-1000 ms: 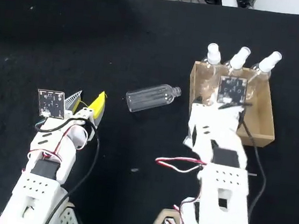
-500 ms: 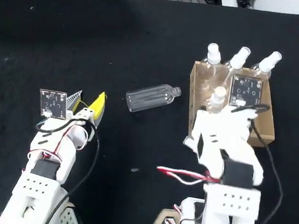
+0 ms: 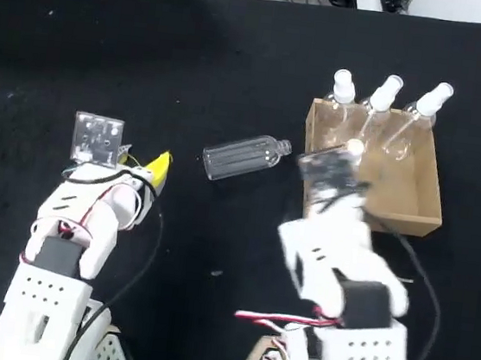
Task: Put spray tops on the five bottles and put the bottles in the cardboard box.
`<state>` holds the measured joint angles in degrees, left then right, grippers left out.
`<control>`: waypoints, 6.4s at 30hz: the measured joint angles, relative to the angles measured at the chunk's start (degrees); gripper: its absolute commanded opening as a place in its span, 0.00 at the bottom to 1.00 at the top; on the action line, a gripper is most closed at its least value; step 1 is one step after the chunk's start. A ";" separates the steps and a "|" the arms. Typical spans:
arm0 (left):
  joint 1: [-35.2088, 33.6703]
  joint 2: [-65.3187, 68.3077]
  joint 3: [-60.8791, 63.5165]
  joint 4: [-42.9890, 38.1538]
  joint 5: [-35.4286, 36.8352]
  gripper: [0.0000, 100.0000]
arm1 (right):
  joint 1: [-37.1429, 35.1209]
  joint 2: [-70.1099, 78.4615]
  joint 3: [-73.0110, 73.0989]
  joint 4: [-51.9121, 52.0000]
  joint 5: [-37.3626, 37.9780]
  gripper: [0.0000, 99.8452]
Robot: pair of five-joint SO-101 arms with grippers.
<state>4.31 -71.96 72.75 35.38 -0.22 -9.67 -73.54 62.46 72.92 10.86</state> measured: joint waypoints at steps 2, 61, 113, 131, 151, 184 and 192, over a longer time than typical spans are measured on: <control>0.79 3.34 -2.73 0.44 -1.14 0.20 | -3.60 0.00 3.43 -2.37 -2.20 0.25; 16.09 83.43 -55.56 2.64 -19.69 0.29 | 1.49 -0.09 17.41 -12.75 -6.59 0.25; 23.65 21.45 -20.57 37.63 -15.56 0.30 | 1.49 -0.09 17.41 -13.45 -14.33 0.25; 7.65 17.49 -6.95 36.75 -37.89 0.30 | -1.49 -0.09 17.41 -13.45 -14.33 0.25; 33.76 17.49 -1.93 15.74 -10.90 0.30 | -7.12 -0.09 17.93 -16.26 -20.31 0.25; -8.44 17.49 -19.43 30.42 -3.87 0.30 | -17.93 -0.09 17.93 -24.35 -30.77 0.34; -8.44 17.49 -18.81 30.42 -3.34 0.30 | -17.93 -0.09 17.93 -27.78 -33.76 0.34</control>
<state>-4.13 -54.46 53.93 65.80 -3.56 -27.60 -73.63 80.40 45.14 -22.90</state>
